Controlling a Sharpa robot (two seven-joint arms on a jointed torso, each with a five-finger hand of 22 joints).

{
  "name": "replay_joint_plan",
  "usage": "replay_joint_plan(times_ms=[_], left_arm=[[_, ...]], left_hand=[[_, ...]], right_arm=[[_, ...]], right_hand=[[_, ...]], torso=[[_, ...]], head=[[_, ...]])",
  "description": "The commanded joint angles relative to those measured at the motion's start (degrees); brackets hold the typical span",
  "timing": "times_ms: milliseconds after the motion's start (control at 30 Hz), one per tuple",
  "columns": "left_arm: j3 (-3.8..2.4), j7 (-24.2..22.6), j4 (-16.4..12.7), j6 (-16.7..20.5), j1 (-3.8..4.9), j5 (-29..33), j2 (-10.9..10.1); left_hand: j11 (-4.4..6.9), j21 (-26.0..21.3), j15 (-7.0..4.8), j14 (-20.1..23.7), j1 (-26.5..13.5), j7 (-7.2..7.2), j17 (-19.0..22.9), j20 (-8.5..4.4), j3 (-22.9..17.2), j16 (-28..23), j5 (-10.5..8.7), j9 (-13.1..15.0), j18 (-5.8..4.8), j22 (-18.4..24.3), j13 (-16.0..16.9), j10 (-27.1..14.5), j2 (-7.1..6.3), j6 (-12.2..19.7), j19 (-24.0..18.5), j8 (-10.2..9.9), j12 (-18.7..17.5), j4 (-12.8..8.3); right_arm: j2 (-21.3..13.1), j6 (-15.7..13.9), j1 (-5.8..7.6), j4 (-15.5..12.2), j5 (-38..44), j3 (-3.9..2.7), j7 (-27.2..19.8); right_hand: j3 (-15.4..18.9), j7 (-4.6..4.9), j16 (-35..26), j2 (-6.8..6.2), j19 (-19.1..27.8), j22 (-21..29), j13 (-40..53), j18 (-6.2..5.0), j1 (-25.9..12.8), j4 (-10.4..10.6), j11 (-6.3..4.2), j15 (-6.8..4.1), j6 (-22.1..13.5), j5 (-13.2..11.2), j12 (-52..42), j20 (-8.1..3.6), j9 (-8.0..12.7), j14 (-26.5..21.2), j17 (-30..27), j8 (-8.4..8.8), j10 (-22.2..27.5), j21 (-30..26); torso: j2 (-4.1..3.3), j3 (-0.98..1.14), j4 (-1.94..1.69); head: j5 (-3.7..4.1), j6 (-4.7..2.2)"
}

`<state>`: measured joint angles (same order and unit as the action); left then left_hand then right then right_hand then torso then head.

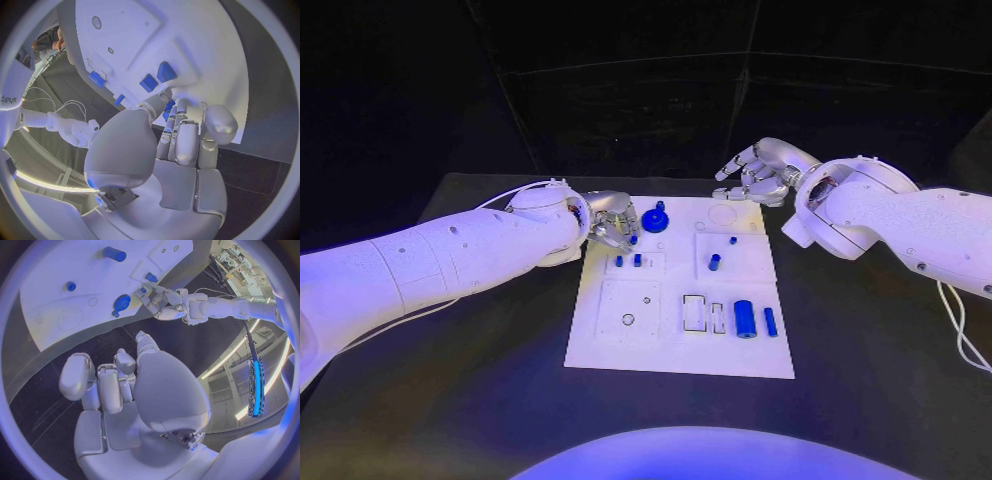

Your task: Assemble the parts on the task board

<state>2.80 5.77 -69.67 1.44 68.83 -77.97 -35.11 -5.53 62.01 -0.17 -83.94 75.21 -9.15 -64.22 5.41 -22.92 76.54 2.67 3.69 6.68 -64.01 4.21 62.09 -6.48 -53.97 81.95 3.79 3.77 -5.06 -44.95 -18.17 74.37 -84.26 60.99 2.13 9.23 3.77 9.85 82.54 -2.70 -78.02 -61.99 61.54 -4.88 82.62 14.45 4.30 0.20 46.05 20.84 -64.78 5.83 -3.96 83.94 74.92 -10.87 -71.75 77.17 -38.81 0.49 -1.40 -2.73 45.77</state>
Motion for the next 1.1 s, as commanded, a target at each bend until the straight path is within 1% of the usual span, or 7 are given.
replay_joint_plan(times_ms=[33, 167, 400, 667, 833, 967, 1100], left_arm=[[0.07, 0.7, 0.2, 1.1, -0.06, -0.1, -0.2], [0.06, 0.2, 0.4, 3.8, -0.06, 0.3, -0.5], [0.04, -0.7, 0.3, 5.9, -0.07, 0.9, -1.4], [-0.01, -1.3, -0.9, 7.0, -0.06, 3.2, -4.1], [-0.04, -7.0, -2.2, 13.4, 0.24, 15.9, -6.9], [-0.04, -14.9, -3.5, 17.7, 0.50, 34.7, -9.3], [-0.02, -21.2, -4.5, 14.2, 0.58, 52.3, -10.9]], left_hand=[[-0.28, -0.4, 0.58, -0.9, 0.1, -0.14, 0.3, 0.39, 0.3, -0.3, 0.08, 0.0, -0.44, 0.1, -0.3, -1.0, 0.02, 0.5, 0.0, -0.2, -0.2, 0.1], [-0.41, -0.7, 0.69, -0.8, 0.3, -0.34, 0.7, 0.48, 0.1, -0.4, 0.08, 0.1, -0.39, 0.3, -0.3, -1.2, 0.75, 0.2, 0.0, 0.1, 0.1, 0.2], [-0.40, -0.7, 0.73, -0.8, 0.4, -0.27, 0.8, 0.55, 0.0, -0.4, 0.08, 0.3, -0.38, 0.3, -0.1, -0.6, 1.10, -1.0, 0.1, 0.7, 0.6, 0.3], [-0.36, -0.6, 0.70, -0.8, 0.5, -0.17, 0.8, 0.56, 0.0, -0.4, 0.08, 0.4, -0.40, 0.2, -0.1, -0.5, 1.05, -1.3, 0.2, 0.8, 0.7, 0.2], [0.12, -1.3, 0.36, -0.8, 1.9, -0.16, 0.2, 0.40, -2.1, -0.1, 0.08, 0.7, -0.24, 0.7, 0.4, 2.9, 2.64, -3.8, -0.3, 1.9, 2.5, -0.3], [-0.14, -12.4, 0.64, 3.7, 1.9, -0.58, 11.1, 0.52, -4.0, -7.3, 0.18, 0.5, 1.75, 10.0, 0.3, 3.2, 2.70, -4.5, -5.0, 2.0, 2.8, -0.5], [-0.43, -25.2, 1.02, 11.9, 0.7, -0.78, 26.6, 0.99, -4.6, -18.4, 0.19, 0.2, 3.71, 19.9, 0.2, 2.7, 2.30, -4.6, -12.1, 1.9, 3.0, 0.0]], right_arm=[[0.0, 0.1, 0.11, 0.2, 0.1, -0.03, -0.3], [0.1, 0.3, 0.11, 0.7, 0.1, -0.02, -0.1], [0.2, 2.4, 0.11, 1.6, 0.3, -0.01, 1.2], [0.0, 4.9, -0.08, 2.3, 5.4, 0.01, 2.3], [-0.5, 5.3, -0.81, 2.3, 13.8, 0.03, 1.5], [-0.8, 5.3, -1.98, 2.4, 20.9, 0.05, 0.9], [-0.7, 5.0, -3.68, 2.9, 25.6, 0.06, 0.8]], right_hand=[[0.3, -0.25, -0.2, 0.45, 0.3, 0.1, -0.2, -0.44, 0.3, 0.1, 0.04, -0.44, -0.3, 0.4, 0.2, -0.09, 0.1, 3.2, 2.1, -0.27, 0.4, -0.4], [0.4, -0.31, -0.3, 0.65, 0.4, 0.5, -1.1, -0.51, 0.6, 0.0, 0.00, -0.47, 0.0, 0.9, 1.1, -0.11, 0.0, 3.1, 2.0, -0.51, 1.1, -0.6], [0.8, -0.55, -3.1, 1.37, 3.0, 6.0, -16.1, -1.47, 1.4, 0.6, -0.25, -0.72, 0.5, 1.2, 15.6, -0.29, 0.0, 2.0, -1.8, -1.30, 10.7, -3.7], [0.7, -0.86, -7.2, 1.42, 5.0, 11.3, -25.5, -2.33, 4.8, 0.8, -0.41, -1.01, 3.1, 1.2, 26.6, -0.63, 0.0, 0.8, -6.6, -2.48, 13.8, -7.2], [-0.9, -1.13, -7.8, 1.19, 4.7, 12.1, -34.4, -2.39, 9.1, 0.3, -0.36, -0.96, 7.6, -1.4, 36.7, -0.61, -0.1, 1.1, -7.0, -3.16, 14.2, -7.9], [-2.9, -2.11, -7.8, 1.00, 4.6, 12.3, -39.1, -2.45, 11.3, 0.1, -0.96, -1.22, 10.7, -4.8, 41.2, -0.83, 0.0, 1.4, -6.7, -3.00, 12.2, -8.2], [-3.4, -2.53, -8.0, 0.26, 4.4, 12.4, -42.7, -2.34, 10.7, 1.2, -0.84, -1.01, 11.7, -9.8, 44.5, -0.71, 0.2, 1.6, -6.7, -1.85, 11.6, -8.4]], torso=[[0.02, -0.03, -0.02], [0.03, -0.05, -0.01], [0.00, -0.02, -0.02], [0.03, -0.04, -0.03], [0.03, -0.01, -0.02], [0.03, -0.02, 0.01], [-0.02, -0.07, 0.00]], head=[[-0.03, -0.12], [-0.01, -0.20], [0.00, -0.29], [0.15, -0.57], [1.40, -0.80], [3.06, -1.38], [4.56, -1.95]])
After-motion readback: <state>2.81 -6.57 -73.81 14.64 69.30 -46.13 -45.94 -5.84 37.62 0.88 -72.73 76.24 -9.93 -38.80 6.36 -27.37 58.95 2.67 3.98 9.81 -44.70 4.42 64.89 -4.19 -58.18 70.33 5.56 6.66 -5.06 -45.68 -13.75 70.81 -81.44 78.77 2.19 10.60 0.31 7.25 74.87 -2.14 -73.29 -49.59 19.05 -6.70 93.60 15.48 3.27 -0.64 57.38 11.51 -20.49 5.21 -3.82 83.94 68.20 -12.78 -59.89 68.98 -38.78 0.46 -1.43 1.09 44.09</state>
